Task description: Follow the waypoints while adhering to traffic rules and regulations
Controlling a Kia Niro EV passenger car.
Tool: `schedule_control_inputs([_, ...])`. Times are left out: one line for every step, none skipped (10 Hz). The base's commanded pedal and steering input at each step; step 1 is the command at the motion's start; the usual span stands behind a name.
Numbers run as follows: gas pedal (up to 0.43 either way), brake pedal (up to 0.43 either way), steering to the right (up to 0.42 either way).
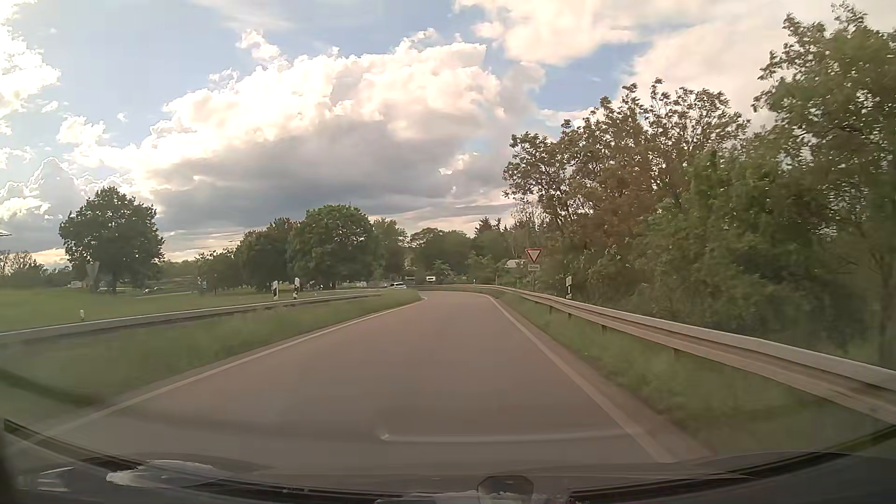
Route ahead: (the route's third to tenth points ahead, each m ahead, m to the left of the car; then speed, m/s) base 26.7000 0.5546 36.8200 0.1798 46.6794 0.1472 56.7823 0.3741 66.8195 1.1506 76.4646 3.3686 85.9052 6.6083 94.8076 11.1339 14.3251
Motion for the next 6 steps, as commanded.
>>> schedule_control_inputs([0.118, 0.000, 0.003])
schedule_control_inputs([0.110, 0.000, 0.002])
schedule_control_inputs([0.087, 0.000, 0.001])
schedule_control_inputs([0.087, 0.000, 0.001])
schedule_control_inputs([0.079, 0.000, 0.001])
schedule_control_inputs([0.079, 0.000, 0.001])
